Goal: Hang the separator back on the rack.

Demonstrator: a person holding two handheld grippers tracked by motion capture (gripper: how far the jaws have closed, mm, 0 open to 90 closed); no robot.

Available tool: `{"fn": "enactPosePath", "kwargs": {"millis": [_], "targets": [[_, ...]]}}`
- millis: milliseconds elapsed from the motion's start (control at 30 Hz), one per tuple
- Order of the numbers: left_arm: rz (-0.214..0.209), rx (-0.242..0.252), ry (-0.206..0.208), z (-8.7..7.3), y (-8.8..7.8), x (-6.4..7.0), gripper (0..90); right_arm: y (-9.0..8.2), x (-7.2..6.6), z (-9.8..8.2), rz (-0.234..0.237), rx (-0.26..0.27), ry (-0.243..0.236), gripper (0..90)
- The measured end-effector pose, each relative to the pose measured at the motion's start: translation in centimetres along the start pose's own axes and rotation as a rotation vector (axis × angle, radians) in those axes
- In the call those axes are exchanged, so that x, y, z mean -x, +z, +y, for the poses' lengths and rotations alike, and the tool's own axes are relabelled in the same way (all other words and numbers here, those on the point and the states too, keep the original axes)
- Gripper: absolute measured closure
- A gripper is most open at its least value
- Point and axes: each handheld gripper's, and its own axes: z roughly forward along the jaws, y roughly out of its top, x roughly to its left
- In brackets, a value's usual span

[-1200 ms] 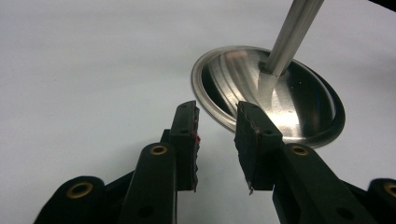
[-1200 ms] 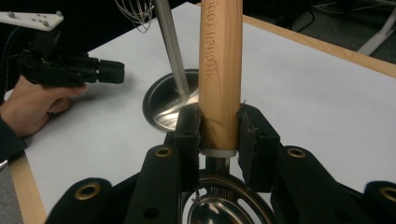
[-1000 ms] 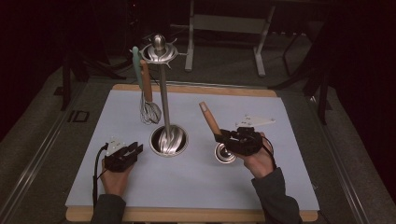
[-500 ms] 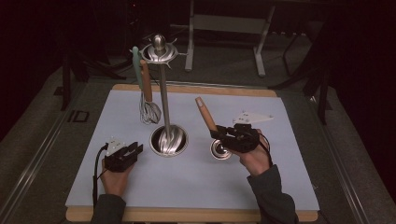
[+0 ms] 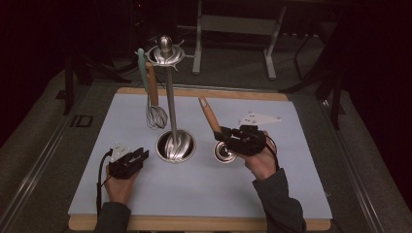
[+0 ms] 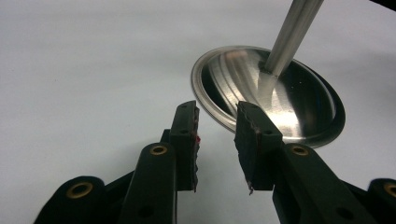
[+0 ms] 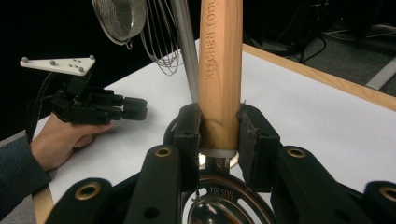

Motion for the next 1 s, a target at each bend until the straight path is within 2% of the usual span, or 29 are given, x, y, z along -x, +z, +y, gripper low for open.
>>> {"fn": "enactPosePath", "kwargs": {"millis": [633, 1000], "targets": [[-0.001, 0.001, 0.0, 0.0, 0.0, 0.0, 69.5, 0.1, -0.8, 1.5, 0.033, 0.043, -0.003, 71.3], [-0.001, 0.001, 0.001, 0.0, 0.0, 0.0, 69.5, 0.0, -1.1, 2.2, 0.034, 0.059, -0.016, 71.3]]}}
